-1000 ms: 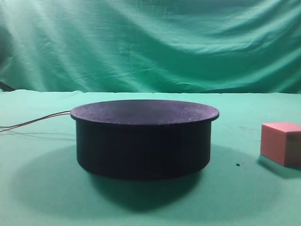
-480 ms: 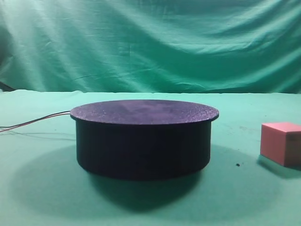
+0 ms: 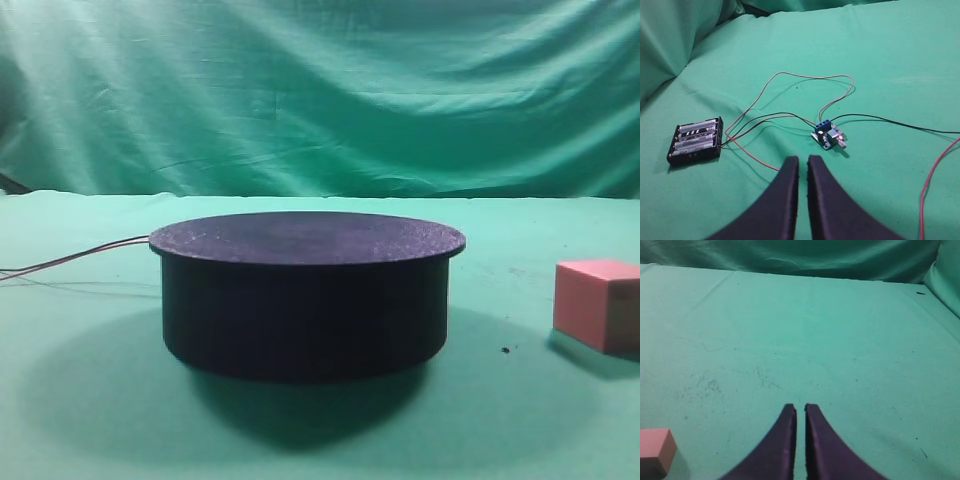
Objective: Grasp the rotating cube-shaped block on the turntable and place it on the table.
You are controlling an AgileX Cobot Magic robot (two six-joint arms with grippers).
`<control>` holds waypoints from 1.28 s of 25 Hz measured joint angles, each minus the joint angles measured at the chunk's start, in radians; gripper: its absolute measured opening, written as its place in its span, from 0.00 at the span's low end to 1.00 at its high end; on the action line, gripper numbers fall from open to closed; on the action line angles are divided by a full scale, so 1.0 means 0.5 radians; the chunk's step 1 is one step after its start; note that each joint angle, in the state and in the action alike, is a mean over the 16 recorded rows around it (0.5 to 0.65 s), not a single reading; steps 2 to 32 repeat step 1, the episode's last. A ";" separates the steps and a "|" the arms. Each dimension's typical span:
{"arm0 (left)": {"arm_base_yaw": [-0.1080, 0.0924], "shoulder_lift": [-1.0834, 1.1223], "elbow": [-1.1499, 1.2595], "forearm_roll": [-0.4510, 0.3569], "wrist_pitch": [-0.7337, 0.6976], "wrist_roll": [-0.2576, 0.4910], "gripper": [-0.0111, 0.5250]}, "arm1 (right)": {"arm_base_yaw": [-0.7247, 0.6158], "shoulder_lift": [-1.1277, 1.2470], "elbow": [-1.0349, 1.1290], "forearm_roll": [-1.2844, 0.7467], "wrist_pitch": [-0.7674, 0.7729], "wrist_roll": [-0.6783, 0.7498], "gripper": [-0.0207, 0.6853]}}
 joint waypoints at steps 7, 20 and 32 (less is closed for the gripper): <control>0.000 0.000 0.000 0.000 0.000 0.000 0.02 | 0.000 0.000 0.000 0.000 0.000 0.000 0.03; 0.000 0.000 0.000 0.000 0.000 0.000 0.02 | 0.000 0.000 0.000 0.000 0.000 0.000 0.03; 0.000 0.000 0.000 0.000 0.000 0.000 0.02 | 0.000 0.000 0.000 0.000 0.000 0.000 0.03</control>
